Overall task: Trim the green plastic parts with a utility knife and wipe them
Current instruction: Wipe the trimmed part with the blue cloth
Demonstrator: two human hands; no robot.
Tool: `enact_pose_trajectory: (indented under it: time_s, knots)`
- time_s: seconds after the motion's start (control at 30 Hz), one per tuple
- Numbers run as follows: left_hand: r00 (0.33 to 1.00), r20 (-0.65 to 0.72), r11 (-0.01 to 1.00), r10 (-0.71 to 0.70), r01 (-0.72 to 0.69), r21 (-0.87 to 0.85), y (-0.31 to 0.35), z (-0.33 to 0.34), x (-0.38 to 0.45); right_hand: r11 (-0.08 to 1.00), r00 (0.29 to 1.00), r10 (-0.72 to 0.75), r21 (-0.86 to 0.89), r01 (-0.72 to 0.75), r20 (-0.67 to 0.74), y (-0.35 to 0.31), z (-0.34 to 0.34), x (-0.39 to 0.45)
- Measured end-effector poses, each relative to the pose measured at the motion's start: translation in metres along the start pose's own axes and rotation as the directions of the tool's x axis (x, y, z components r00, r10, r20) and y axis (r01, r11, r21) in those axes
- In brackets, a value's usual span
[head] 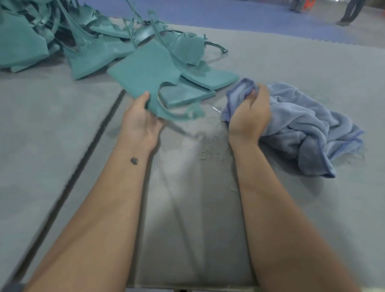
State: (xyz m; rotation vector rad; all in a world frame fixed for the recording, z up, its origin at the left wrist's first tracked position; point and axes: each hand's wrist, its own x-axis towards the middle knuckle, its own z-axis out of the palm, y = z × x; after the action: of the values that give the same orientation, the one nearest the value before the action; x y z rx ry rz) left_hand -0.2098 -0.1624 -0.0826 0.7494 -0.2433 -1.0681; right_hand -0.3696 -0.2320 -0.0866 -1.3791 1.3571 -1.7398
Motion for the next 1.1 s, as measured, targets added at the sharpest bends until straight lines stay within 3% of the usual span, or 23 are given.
enact_pose_trajectory:
  time_s: [0.13, 0.27, 0.37, 0.57, 0.63, 0.73, 0.8, 0.87, 0.93, 1.0, 1.1]
  knots:
    - [0.990, -0.100, 0.995, 0.099, -0.101, -0.008, -0.006, 0.002, 0.005, 0.993, 0.999, 0.018, 0.117, -0.024, 0.052, -0.009, -0.003, -0.001]
    - [0.973, -0.162, 0.986, 0.165, -0.167, 0.000, -0.010, 0.005, 0.004, 0.929, 0.994, 0.056, 0.371, -0.015, -0.099, -0.022, -0.011, 0.000]
    - [0.976, -0.180, 0.990, 0.119, -0.130, -0.049, -0.011, 0.007, 0.004, 0.929, 0.974, -0.059, 0.344, 0.133, -0.217, -0.031, -0.014, -0.001]
    - [0.945, -0.313, 0.974, 0.096, -0.154, -0.168, -0.003, 0.007, -0.002, 0.915, 0.962, -0.173, 0.326, 0.236, -0.210, -0.041, -0.016, -0.002]
    - [0.929, -0.345, 0.963, 0.136, -0.206, -0.175, -0.004, 0.006, 0.000, 0.934, 0.971, -0.170, 0.288, 0.214, -0.169, -0.041, -0.016, -0.007]
    - [0.892, -0.382, 0.969, 0.241, -0.242, 0.046, -0.010, 0.006, 0.001, 0.962, 0.984, -0.171, 0.205, 0.179, -0.058, -0.041, -0.011, -0.020]
    - [0.893, -0.383, 0.971, 0.238, -0.204, 0.126, -0.014, 0.009, 0.000, 0.972, 0.986, -0.167, 0.171, 0.164, 0.003, -0.040, -0.004, -0.028]
    - [0.902, -0.377, 0.978, 0.209, -0.187, 0.097, -0.015, 0.010, 0.000, 0.974, 0.979, -0.199, 0.117, 0.193, 0.042, -0.039, 0.002, -0.037]
    - [0.921, -0.346, 0.982, 0.177, -0.191, -0.004, -0.015, 0.011, 0.001, 0.961, 0.962, -0.272, -0.046, 0.273, 0.034, -0.038, 0.008, -0.045]
    - [0.926, -0.337, 0.985, 0.169, -0.164, 0.045, -0.015, 0.015, -0.001, 0.925, 0.936, -0.346, -0.146, 0.352, 0.068, -0.039, 0.010, -0.049]
    - [0.954, -0.251, 0.986, 0.164, -0.158, 0.045, -0.021, 0.022, -0.008, 0.945, 0.922, -0.327, 0.079, 0.317, 0.208, -0.041, 0.011, -0.049]
